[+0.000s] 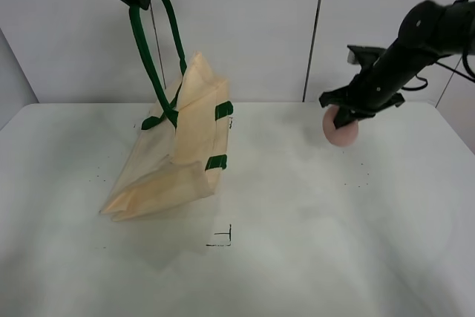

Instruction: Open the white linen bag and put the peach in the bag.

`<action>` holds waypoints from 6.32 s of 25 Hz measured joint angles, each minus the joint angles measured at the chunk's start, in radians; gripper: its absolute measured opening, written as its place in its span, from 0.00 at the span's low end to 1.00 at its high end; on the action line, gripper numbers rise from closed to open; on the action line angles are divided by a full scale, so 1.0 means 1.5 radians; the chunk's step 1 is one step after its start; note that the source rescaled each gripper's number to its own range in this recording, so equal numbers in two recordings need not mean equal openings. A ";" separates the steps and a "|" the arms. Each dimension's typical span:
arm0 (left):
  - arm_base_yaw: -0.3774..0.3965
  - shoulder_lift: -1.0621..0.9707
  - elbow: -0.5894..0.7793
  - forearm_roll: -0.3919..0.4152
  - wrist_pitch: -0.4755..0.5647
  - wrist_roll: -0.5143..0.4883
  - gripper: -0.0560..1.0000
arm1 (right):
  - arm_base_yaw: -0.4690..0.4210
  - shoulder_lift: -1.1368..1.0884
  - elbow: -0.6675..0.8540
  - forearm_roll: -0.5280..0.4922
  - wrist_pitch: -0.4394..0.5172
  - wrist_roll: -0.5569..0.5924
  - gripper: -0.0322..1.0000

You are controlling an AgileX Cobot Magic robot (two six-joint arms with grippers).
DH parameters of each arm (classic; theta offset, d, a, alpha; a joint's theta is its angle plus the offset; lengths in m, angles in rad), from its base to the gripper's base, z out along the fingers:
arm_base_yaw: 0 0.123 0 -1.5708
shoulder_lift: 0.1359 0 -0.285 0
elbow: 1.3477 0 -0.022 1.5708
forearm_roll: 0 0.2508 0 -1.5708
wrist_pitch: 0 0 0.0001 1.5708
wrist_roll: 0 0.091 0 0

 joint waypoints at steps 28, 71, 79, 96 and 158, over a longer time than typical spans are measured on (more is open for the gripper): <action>0.000 -0.022 0.000 0.000 0.000 0.002 0.05 | 0.291 0.199 -0.215 0.184 -0.127 -0.062 0.17; 0.000 -0.022 0.001 -0.001 0.000 0.002 0.05 | -0.067 0.091 -0.257 -0.159 0.252 0.182 1.00; 0.000 -0.022 0.001 -0.001 0.000 0.002 0.05 | -0.061 -0.112 -0.018 -0.164 0.252 0.178 1.00; 0.000 -0.022 0.001 -0.004 0.000 0.003 0.05 | -0.060 -0.801 0.561 -0.190 0.256 0.178 1.00; 0.172 -0.022 0.514 0.032 -0.241 -0.016 1.00 | -0.060 -1.286 0.684 -0.212 0.132 0.211 1.00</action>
